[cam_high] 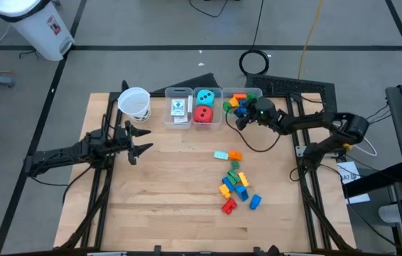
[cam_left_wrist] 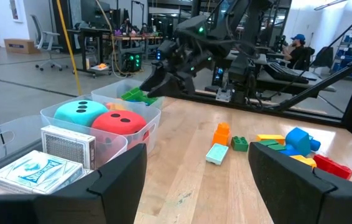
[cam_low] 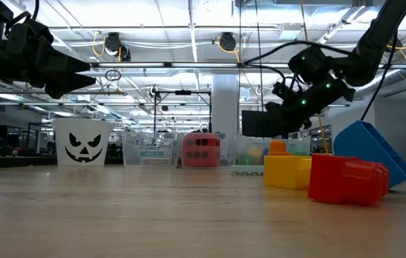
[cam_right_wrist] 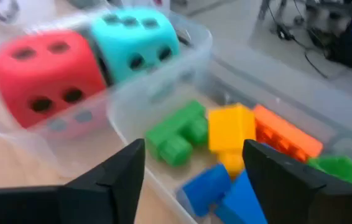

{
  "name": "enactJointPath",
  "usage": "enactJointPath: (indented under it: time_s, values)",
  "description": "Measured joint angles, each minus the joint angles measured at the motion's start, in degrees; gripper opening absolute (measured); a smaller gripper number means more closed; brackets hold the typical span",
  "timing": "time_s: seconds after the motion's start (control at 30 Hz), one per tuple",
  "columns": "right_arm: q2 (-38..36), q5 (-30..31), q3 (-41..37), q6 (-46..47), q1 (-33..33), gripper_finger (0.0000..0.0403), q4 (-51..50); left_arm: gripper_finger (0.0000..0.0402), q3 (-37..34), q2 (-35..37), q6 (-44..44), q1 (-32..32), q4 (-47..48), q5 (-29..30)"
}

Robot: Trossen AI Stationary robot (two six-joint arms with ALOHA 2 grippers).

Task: Pick & Place Toys
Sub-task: Put the light blue game piece into the right transparent bin

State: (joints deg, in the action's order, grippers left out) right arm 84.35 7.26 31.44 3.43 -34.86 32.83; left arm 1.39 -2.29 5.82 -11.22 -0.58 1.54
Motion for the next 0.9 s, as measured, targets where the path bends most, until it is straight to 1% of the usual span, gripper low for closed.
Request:
enactJointPath:
  time_s: [0.13,0.17,0.27,0.37,0.43,0.57,0.63,0.73,0.9]
  values:
    - [-3.9,-0.3,0.0,-2.2,3.6,0.0263,-0.2,0.0287,0.0,0.0,0.0,0.0,0.0,0.0]
    - [-5.2,-1.4,0.0,-2.9,4.8,0.0266,-0.2,0.0287,0.0,0.0,0.0,0.0,0.0,0.0]
    - [-9.0,-7.4,0.3,-2.9,9.0,0.0271,-1.9,0.0287,0.0,0.0,0.0,0.0,0.0,0.0]
    - [-10.2,-10.6,3.5,0.6,13.7,0.0271,-10.7,0.0287,0.0,0.0,0.0,0.0,0.0,0.0]
    - [-10.1,-10.8,6.0,1.5,16.7,0.0269,-17.3,0.0287,0.0,0.0,0.0,0.0,0.0,0.0]
    - [-6.8,-10.6,9.1,-0.1,22.5,0.0268,-24.0,0.0287,0.0,0.0,0.0,0.0,0.0,0.0]
    - [-4.8,-10.8,9.4,-0.6,24.4,0.0267,-24.7,0.0287,0.0,0.0,0.0,0.0,0.0,0.0]
    - [-0.9,-10.6,9.4,-1.3,25.9,0.0267,-24.3,0.0287,0.0,0.0,0.0,0.0,0.0,0.0]
    - [5.0,-10.5,9.9,-1.1,26.0,0.0267,-24.5,0.0287,0.0,0.0,0.0,0.0,0.0,0.0]
